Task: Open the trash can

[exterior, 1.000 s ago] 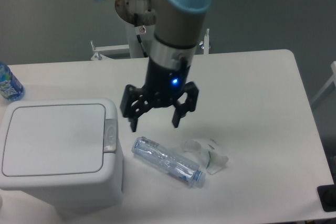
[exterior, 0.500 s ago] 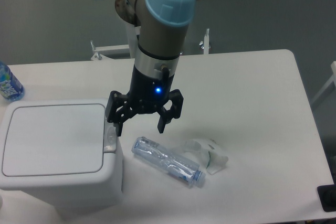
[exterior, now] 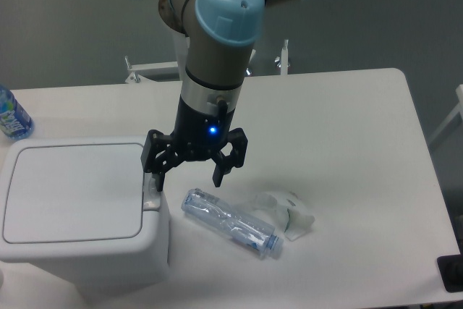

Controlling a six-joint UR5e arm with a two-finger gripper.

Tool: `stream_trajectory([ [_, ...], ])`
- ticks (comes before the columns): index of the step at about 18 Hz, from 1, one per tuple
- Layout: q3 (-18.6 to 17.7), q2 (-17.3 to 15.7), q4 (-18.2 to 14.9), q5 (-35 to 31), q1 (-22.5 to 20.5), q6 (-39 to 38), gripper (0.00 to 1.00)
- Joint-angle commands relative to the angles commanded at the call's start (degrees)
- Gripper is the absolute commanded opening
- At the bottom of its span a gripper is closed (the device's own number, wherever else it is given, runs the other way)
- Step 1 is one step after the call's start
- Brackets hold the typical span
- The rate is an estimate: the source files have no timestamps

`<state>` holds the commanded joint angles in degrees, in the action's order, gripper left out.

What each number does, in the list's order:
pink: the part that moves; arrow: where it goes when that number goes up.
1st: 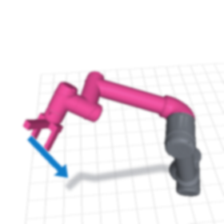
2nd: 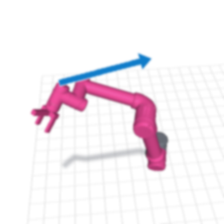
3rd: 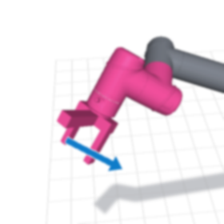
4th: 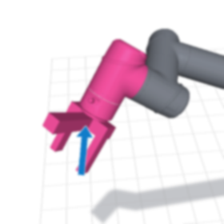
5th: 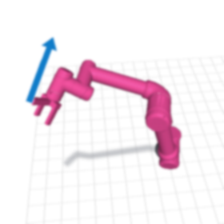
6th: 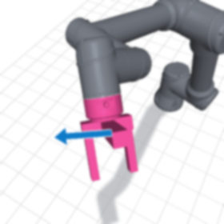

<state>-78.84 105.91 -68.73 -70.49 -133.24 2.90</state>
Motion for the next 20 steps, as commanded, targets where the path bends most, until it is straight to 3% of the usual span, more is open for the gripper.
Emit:
stream_trajectory([
  [6, 0.3, 0.3, 0.8, 0.0, 0.0, 0.0, 1.00],
  [10, 6.2, 0.1, 2.4, -0.3, -0.7, 2.0, 1.00],
  [14, 9.2, -0.7, 4.3, -6.9, -4.5, 11.2, 1.00],
  [17, 9.0, -2.2, 3.7, -12.6, -7.4, 14.9, 1.00],
  [20, 8.4, -3.8, 1.2, -15.4, -10.1, 26.0, 1.00],
])
